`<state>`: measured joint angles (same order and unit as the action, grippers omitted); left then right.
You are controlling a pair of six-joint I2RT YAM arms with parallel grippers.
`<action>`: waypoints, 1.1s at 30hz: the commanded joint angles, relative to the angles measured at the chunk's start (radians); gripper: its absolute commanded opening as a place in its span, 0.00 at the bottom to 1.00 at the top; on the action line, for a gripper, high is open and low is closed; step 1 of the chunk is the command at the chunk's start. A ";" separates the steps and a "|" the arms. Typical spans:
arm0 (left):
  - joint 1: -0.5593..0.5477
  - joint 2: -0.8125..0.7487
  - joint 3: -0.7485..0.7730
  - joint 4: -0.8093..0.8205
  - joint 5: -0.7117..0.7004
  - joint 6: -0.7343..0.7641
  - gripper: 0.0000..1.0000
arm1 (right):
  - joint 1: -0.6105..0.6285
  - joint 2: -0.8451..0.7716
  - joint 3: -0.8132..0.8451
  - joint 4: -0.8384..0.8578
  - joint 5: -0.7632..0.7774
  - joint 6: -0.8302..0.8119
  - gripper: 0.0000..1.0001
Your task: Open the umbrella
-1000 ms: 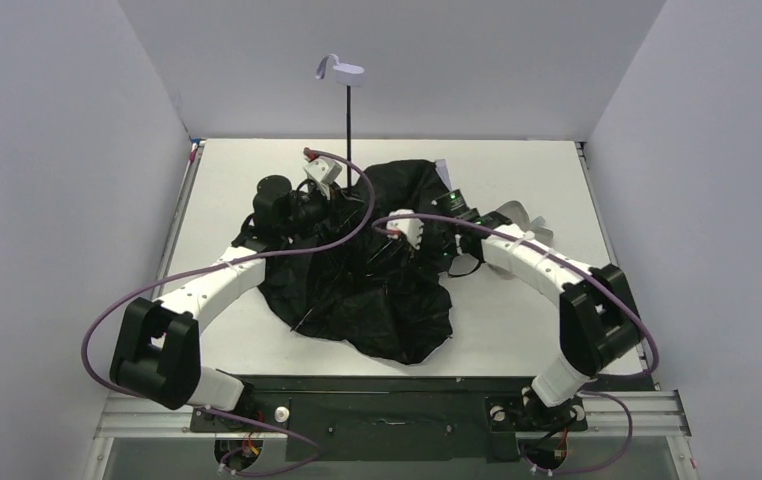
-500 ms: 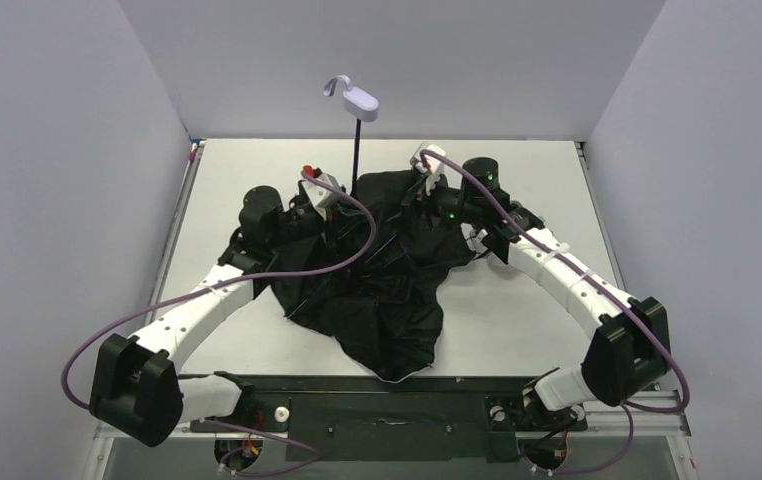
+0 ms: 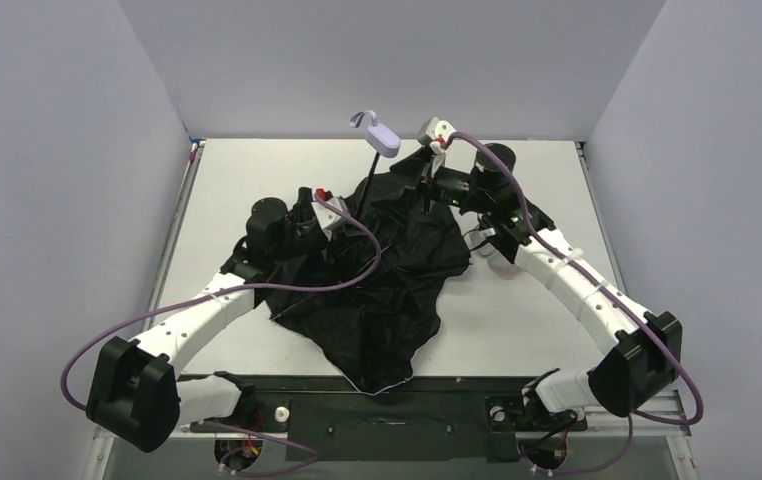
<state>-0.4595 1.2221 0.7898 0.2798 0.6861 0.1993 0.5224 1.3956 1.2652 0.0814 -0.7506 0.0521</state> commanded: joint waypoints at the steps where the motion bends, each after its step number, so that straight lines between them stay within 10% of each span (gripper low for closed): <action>1: -0.002 -0.018 0.012 0.041 0.028 0.055 0.05 | -0.033 -0.073 0.030 -0.088 -0.039 -0.080 0.83; 20: -0.248 -0.119 0.045 -0.249 -0.442 1.167 0.00 | -0.162 0.098 0.390 -0.945 -0.085 -0.054 0.79; 33: -0.269 -0.038 0.002 -0.079 -0.630 1.351 0.00 | 0.023 0.104 0.449 -1.190 -0.067 -0.072 0.83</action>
<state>-0.7212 1.1709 0.7860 0.0418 0.1432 1.4384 0.5205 1.5253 1.7046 -1.0061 -0.8108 -0.0113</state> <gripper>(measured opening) 0.098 0.825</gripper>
